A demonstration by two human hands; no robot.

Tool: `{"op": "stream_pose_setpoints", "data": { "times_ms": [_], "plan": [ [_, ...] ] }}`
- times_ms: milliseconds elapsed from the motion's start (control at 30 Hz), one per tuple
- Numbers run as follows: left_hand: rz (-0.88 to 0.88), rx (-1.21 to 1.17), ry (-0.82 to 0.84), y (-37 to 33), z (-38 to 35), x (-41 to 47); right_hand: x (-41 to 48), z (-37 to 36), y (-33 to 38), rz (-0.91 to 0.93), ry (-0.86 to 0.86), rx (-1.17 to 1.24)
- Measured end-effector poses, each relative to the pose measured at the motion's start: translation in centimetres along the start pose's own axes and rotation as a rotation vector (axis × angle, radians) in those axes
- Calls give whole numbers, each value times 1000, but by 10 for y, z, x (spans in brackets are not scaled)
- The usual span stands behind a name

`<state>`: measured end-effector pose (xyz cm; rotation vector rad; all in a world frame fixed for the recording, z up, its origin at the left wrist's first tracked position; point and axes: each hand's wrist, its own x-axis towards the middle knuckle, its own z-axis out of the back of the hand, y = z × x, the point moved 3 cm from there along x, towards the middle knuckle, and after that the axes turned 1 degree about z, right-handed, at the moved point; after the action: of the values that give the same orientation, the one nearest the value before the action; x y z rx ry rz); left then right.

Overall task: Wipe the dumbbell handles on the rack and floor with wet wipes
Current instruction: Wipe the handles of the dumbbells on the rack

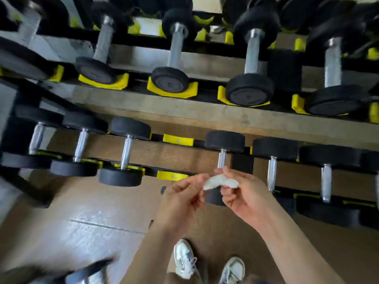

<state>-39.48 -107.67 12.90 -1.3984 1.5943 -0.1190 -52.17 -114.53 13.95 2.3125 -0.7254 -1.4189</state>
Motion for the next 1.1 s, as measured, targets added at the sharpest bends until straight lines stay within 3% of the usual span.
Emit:
{"op": "stream_pose_setpoints", "data": {
  "times_ms": [133, 200, 267, 367, 467, 600, 700, 767, 833, 933, 1100],
  "plan": [
    [-183, 492, -8, -53, -11, -68, -62, -52, 22, 23, 31, -73],
    [-283, 584, -92, -72, -16, -93, -84, -77, 29, 34, 63, -116],
    [-349, 524, -169, -86, -17, -114, -101, -97, 34, 51, 111, -163],
    [-319, 169, -240, -102, -16, -137, -122, -118, 39, 57, 228, -242],
    [-293, -57, -302, -115, -19, -152, -135, -131, 39, 78, 357, -493],
    [-402, 57, -387, -131, -14, -167, -141, -145, 45, 270, 473, -1039],
    [-422, 161, -436, -131, -5, -176, -141, -161, 37, 353, 622, -1248],
    [-381, 139, -404, -130, 1, -175, -138, -170, 27, 460, 571, -1379],
    [-336, 92, -356, -134, 8, -174, -134, -179, 21, 491, 497, -1327],
    [-297, 35, -279, -149, 31, -170, -118, -188, 19, 327, 452, -1107],
    [-219, 305, -165, -178, 87, -151, -77, -215, -9, 53, 377, -663]
  ]
}}
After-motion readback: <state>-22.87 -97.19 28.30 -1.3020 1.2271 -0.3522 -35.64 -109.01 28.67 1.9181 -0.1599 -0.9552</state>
